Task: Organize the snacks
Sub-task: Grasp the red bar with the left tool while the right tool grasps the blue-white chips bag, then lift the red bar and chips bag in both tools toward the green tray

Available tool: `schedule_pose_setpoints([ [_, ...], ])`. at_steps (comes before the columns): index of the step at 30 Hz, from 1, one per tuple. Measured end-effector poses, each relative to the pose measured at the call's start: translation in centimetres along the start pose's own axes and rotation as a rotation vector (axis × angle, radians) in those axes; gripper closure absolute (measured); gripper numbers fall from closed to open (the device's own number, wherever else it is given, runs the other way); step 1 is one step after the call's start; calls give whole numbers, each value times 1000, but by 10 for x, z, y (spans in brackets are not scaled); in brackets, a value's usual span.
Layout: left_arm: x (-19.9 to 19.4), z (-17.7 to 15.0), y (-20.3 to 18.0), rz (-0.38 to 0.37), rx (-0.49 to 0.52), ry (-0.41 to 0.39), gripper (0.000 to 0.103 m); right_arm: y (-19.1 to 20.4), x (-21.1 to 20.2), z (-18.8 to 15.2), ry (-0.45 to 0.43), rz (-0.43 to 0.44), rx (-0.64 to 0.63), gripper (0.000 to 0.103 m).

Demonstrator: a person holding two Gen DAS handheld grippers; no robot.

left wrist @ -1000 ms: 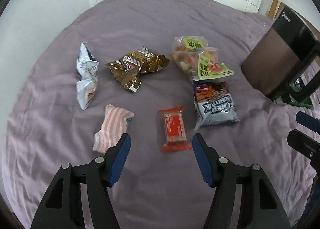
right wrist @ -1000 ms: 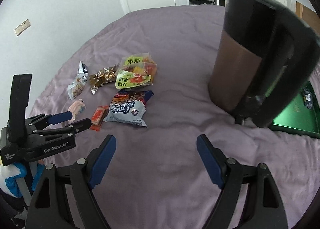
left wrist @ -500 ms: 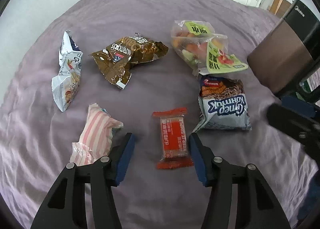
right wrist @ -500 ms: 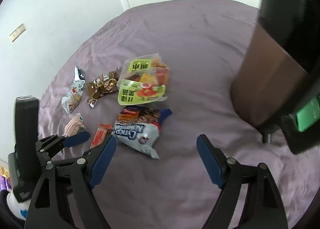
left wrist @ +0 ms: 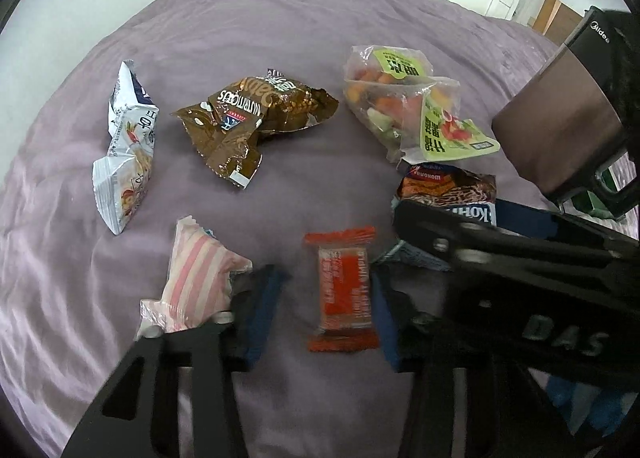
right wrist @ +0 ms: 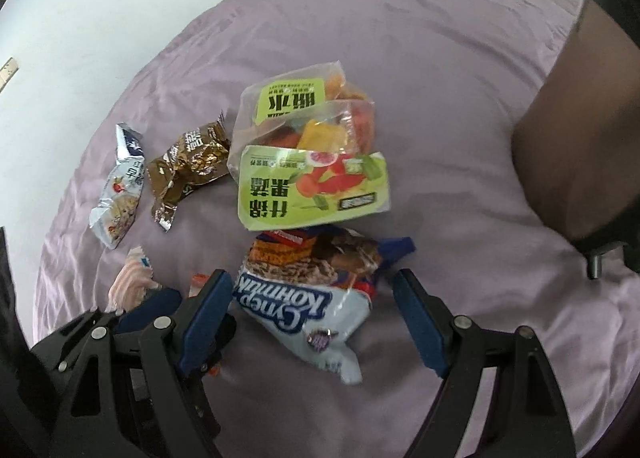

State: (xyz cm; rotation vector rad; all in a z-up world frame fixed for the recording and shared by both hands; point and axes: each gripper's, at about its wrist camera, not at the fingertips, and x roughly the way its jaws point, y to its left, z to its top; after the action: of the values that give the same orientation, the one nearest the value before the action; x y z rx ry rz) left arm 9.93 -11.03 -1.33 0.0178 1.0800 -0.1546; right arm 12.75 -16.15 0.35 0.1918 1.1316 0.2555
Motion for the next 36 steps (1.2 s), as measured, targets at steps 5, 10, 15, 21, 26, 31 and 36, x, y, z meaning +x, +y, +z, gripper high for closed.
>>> schedule_pose_setpoints([
  [5, 3, 0, 3, -4, 2, 6, 80, 4, 13, 2, 11, -3, 11, 30],
  [10, 3, -2, 2, 3, 8, 1, 80, 5, 22, 3, 20, -3, 25, 30],
  [15, 7, -2, -1, 10, 11, 2, 80, 3, 23, 0, 14, 23, 6, 49],
  [21, 10, -2, -4, 17, 15, -3, 82, -9, 18, -10, 4, 45, -38, 74],
  [26, 11, -4, -5, 25, 21, -8, 83, -17, 12, -17, 5, 63, -84, 75],
  [31, 11, -4, -10, 51, 37, -13, 84, -26, 3, -24, 5, 82, -95, 76],
  [36, 9, -2, -17, 71, 45, -18, 84, -37, -14, -30, 4, 83, -94, 77],
])
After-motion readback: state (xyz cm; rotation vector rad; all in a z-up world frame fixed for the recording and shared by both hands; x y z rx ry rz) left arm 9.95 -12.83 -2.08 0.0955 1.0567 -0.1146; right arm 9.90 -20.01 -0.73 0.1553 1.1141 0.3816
